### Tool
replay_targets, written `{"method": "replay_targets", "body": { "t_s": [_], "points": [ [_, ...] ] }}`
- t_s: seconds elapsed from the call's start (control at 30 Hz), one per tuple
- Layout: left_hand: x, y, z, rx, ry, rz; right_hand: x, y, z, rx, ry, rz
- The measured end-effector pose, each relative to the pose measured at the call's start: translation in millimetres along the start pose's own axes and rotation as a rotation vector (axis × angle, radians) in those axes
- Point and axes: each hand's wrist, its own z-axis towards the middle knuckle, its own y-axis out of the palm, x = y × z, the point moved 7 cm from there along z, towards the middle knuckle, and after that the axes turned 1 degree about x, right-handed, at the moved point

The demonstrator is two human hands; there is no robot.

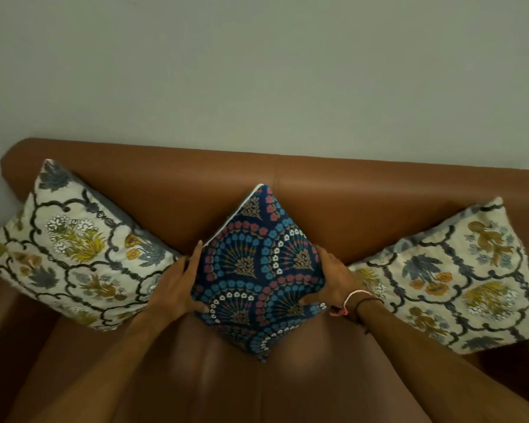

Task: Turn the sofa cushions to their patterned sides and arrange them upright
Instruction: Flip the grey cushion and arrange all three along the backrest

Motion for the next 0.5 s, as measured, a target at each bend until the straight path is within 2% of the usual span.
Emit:
{"method": "replay_targets", "body": {
  "t_s": [0.07, 0.13, 0.27, 0.5],
  "points": [
    [1.2, 4.3, 7.2, 0.024, 0.027, -0.005, -1.8, 3.0, 2.3, 0.090, 0.009, -0.016],
    [6.5, 1.7, 9.8, 0.114, 0.046, 0.012, -3.4, -0.9, -2.9, 0.170, -0.004, -0.030],
    [15.9, -2.2, 12.2, 0.169, 0.103, 0.054, -3.0, -13.1, -15.4, 0.240, 0.024, -0.105],
    [23.3, -4.9, 8.7, 0.182, 0.117, 0.019, -9.5, -12.9, -23.3, 0.251, 0.039, -0.207]
  ]
}}
